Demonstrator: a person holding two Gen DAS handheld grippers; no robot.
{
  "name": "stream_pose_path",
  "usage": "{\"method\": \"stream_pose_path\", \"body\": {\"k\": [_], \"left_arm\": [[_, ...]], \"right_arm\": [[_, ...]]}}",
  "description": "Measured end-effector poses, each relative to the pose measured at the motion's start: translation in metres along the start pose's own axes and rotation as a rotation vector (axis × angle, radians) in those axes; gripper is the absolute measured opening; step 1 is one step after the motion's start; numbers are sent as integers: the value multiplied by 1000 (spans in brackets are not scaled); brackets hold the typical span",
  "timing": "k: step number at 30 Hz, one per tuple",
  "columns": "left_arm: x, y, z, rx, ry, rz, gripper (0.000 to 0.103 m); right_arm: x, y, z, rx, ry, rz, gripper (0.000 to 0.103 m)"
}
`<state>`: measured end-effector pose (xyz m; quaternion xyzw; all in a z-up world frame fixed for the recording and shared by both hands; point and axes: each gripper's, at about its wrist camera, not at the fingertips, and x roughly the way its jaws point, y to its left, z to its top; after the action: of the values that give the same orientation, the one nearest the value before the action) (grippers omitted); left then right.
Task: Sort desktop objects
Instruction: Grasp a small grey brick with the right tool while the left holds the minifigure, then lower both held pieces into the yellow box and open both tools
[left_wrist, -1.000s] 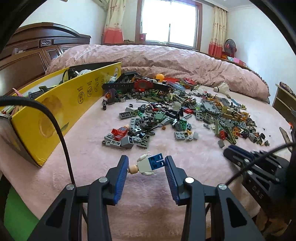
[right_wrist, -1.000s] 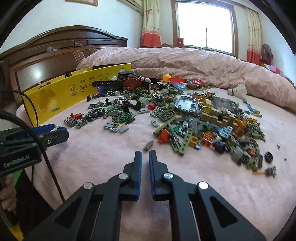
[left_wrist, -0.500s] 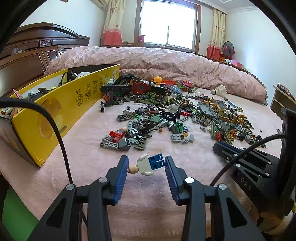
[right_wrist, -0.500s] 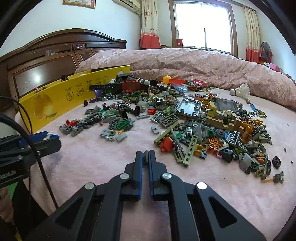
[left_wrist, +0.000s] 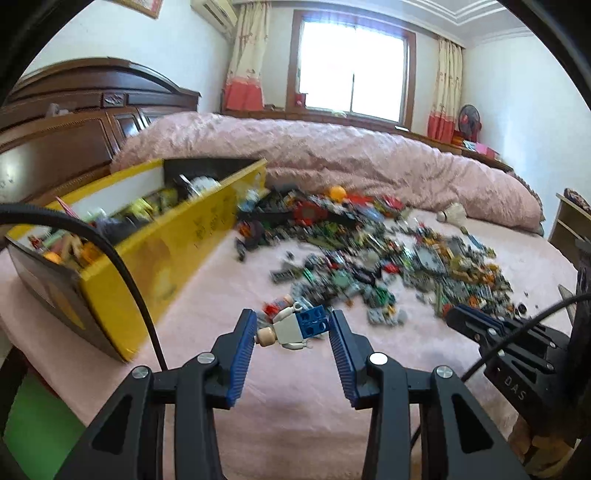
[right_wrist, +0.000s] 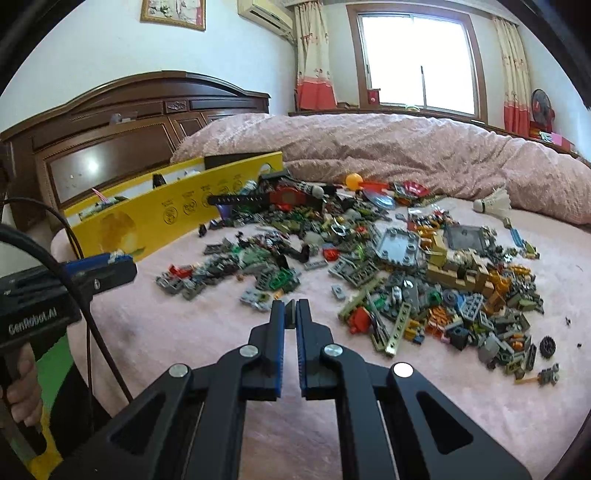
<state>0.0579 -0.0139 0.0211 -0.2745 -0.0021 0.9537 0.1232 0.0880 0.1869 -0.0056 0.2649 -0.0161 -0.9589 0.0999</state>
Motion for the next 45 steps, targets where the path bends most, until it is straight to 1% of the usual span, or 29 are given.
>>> {"method": "stream_pose_path", "body": {"k": [1, 6, 12, 16, 19, 23, 28, 32, 33, 34, 36, 40, 41, 43, 45], "left_arm": [[-3, 4, 5, -3, -11, 17, 41], [-14, 28, 22, -40, -59, 46, 41], [-18, 63, 43, -64, -92, 121, 41], [-14, 93, 57, -89, -113, 189, 41], [-5, 121, 69, -112, -109, 249, 41], [11, 148, 81, -117, -97, 313, 41], [36, 172, 93, -123, -58, 361, 41], [50, 183, 99, -145, -26, 391, 42], [53, 184, 100, -146, -19, 396, 44], [56, 186, 102, -147, -14, 405, 51], [57, 189, 104, -151, -14, 425, 58], [60, 194, 107, -162, -11, 431, 59], [61, 196, 108, -165, -6, 434, 60], [63, 198, 110, -169, 2, 439, 66], [65, 200, 111, -169, 4, 441, 66]], "right_arm": [[0, 1, 2, -2, -1, 5, 7], [3, 12, 14, -17, -11, 36, 7], [8, 25, 26, -20, -17, 76, 7], [10, 33, 30, -21, -15, 94, 7], [11, 38, 30, -28, -9, 100, 7], [16, 43, 28, -32, 7, 106, 7], [22, 48, 26, -42, 28, 111, 7], [25, 51, 27, -51, 37, 114, 7], [27, 53, 28, -55, 40, 114, 7], [28, 53, 28, -56, 42, 115, 7], [31, 55, 30, -58, 47, 118, 7], [38, 60, 34, -60, 55, 130, 7], [39, 62, 35, -63, 56, 133, 7], [42, 66, 38, -76, 58, 138, 7], [46, 70, 40, -88, 59, 145, 7]]}}
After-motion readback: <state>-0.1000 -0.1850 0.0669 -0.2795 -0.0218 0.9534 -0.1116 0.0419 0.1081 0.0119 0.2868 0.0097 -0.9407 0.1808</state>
